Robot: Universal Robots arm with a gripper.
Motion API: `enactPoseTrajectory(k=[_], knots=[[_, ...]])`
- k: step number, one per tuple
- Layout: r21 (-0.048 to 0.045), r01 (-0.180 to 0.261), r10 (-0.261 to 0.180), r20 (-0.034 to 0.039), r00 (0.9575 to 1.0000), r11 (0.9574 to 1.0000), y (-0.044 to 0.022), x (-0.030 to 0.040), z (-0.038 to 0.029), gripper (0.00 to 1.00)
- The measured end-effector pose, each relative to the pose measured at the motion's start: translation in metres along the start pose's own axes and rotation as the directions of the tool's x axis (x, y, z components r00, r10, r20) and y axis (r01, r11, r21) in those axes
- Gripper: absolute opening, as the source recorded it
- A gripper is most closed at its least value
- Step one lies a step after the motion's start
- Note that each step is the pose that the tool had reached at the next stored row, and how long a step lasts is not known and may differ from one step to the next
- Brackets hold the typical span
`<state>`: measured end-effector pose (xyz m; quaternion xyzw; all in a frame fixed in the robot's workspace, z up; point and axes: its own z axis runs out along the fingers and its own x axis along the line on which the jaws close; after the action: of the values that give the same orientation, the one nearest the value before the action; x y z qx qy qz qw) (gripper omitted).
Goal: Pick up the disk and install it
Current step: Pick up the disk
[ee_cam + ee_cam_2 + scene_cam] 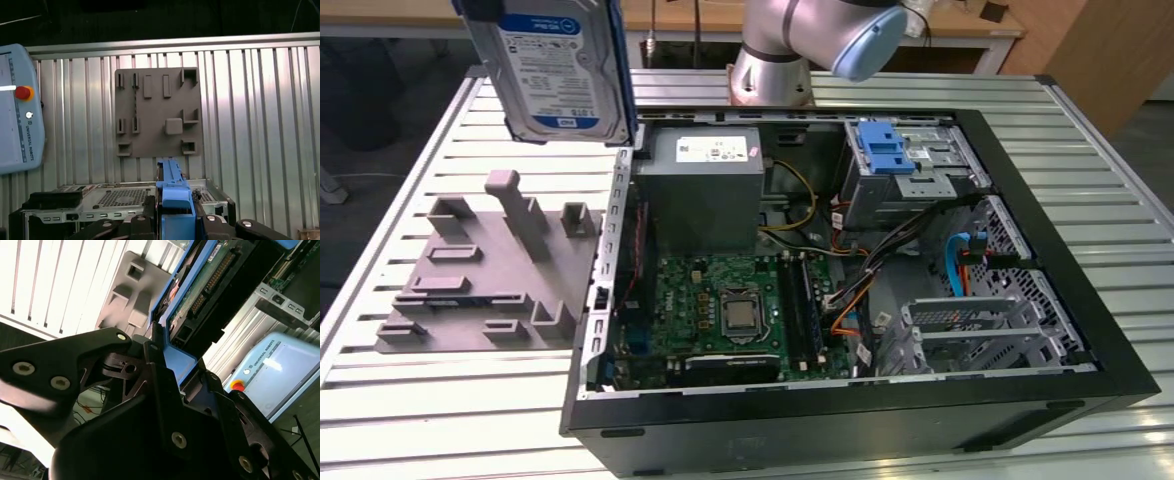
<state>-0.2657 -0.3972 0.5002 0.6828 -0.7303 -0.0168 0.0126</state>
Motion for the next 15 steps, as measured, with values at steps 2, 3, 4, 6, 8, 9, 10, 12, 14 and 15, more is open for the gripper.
enactPoseTrajectory(k=[2, 3, 4, 6, 8, 9, 10, 12, 14, 15], knots=[[-0.0010, 0.000, 0.000, -0.0001, 1.0000, 1.0000, -0.0072, 0.0000, -0.0003, 0.36], [-0.0014, 0.000, 0.000, -0.0001, 1.0000, 1.0000, -0.0109, -0.0001, -0.0005, 0.36], [-0.0019, 0.000, 0.000, -0.0002, 1.0000, 1.0000, -0.0144, -0.0002, -0.0007, 0.36], [-0.0025, 0.000, 0.000, -0.0003, 1.0000, 1.0000, -0.0208, -0.0003, -0.0009, 0.36], [-0.0029, 0.000, 0.000, -0.0002, 1.0000, 1.0000, -0.0266, -0.0007, -0.0011, 0.36], [-0.0032, 0.000, 0.000, -0.0003, 1.0000, 1.0000, -0.0296, -0.0009, -0.0013, 0.36], [-0.0034, 0.000, 0.000, -0.0003, 1.0000, 1.0000, -0.0325, -0.0011, -0.0014, 0.36], [-0.0040, 0.000, 0.000, -0.0004, 1.0000, 1.0000, -0.0388, -0.0014, -0.0017, 0.36], [-0.0044, 0.000, 0.000, -0.0004, 1.0000, 1.0000, -0.0446, -0.0018, -0.0019, 0.36], [-0.0046, 0.000, 0.000, -0.0004, 1.0000, 1.0000, -0.0473, -0.0019, -0.0020, 0.36]])
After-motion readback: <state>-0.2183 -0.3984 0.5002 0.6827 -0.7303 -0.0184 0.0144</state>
